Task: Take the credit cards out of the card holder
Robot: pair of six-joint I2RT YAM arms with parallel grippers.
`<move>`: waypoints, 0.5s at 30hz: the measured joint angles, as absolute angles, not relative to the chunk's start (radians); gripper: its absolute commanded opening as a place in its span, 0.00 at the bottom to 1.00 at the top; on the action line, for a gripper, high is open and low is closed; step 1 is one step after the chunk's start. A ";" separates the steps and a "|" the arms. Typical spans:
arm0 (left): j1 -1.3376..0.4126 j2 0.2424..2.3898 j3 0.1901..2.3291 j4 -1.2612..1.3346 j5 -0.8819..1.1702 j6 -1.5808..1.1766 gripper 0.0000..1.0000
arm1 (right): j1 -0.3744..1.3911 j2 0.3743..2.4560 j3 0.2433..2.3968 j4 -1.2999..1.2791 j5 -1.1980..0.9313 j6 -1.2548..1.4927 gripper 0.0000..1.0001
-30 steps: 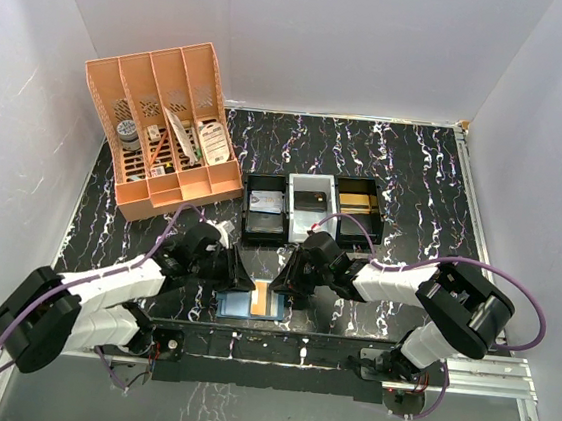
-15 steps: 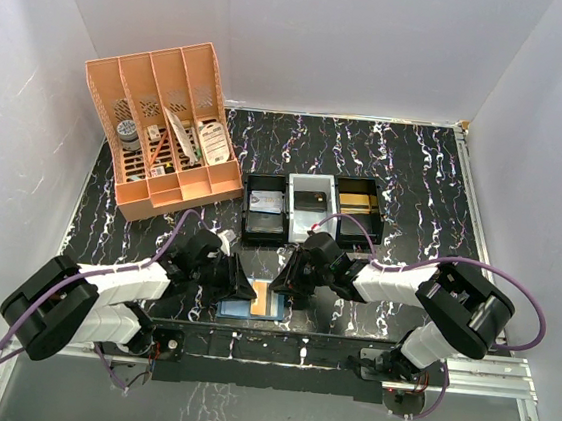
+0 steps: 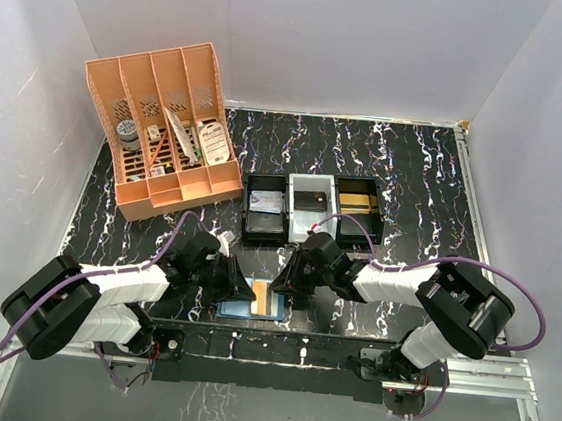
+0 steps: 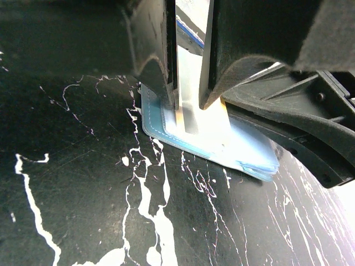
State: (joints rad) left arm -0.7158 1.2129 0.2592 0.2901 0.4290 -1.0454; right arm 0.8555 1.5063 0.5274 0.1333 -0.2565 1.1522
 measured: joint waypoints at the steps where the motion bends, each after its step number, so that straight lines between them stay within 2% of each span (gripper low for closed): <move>1: -0.716 1.213 0.259 0.290 0.428 -1.047 0.07 | 0.855 1.506 0.527 0.133 -0.256 1.153 0.21; 4: -0.716 1.213 0.259 0.288 0.426 -1.051 0.00 | 0.855 1.506 0.527 0.133 -0.255 1.153 0.21; 15: -0.716 1.207 0.313 0.177 0.391 -1.019 0.00 | 0.858 1.486 0.527 0.120 -0.231 1.133 0.23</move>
